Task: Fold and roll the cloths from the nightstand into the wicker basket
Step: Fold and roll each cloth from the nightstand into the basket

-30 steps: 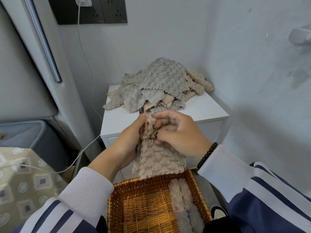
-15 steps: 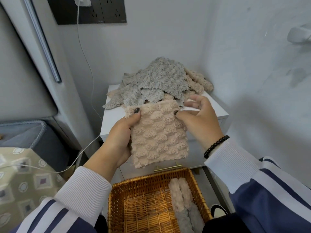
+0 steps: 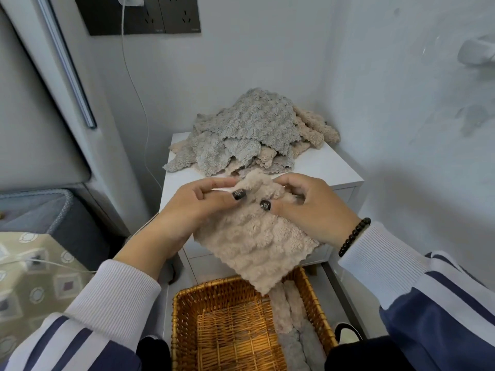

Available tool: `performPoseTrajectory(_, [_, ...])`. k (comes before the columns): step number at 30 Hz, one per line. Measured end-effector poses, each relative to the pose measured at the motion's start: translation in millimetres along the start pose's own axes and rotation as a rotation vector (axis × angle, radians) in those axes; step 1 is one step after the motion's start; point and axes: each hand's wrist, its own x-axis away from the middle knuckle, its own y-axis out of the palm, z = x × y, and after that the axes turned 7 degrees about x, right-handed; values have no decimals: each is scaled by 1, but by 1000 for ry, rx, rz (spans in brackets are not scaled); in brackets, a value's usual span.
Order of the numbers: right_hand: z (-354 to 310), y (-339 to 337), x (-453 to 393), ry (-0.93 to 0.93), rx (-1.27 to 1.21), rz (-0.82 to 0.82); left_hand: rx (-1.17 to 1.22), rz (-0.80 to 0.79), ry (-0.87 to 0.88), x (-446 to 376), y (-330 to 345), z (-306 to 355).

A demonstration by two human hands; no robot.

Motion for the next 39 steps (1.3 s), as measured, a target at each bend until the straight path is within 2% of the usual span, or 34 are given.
performPoseTrajectory(4, [-2, 6, 7, -64, 81, -56, -234, -171, -51, 4, 10, -8])
performPoseTrajectory(11, [-1, -10, 9, 12, 78, -154, -118, -38, 40, 1, 16, -15])
performPoseTrajectory(14, [6, -21, 5, 74, -45, -111, -27, 49, 139, -2, 16, -14])
performPoseTrajectory(18, [15, -23, 3, 172, -327, -12, 74, 52, 214, -3, 22, -11])
performPoseTrajectory(21, [18, -17, 6, 238, -645, -105, 115, 16, 235, -4, 28, -10])
performPoseTrajectory(24, [13, -13, 13, 224, -708, -209, 96, 5, 267, -6, 33, -8])
performPoseTrajectory(28, [13, -17, 10, 240, -721, -79, -1, 102, 357, -10, 37, -10])
performPoseTrajectory(30, [13, -18, 7, 297, -798, -82, -18, 158, 377, -10, 40, -9])
performPoseTrajectory(35, [11, -15, 7, 362, -793, -263, 65, 237, 333, -11, 43, -7])
performPoseTrajectory(39, [12, -18, 5, 360, -733, -258, 128, 214, 209, -6, 40, -4])
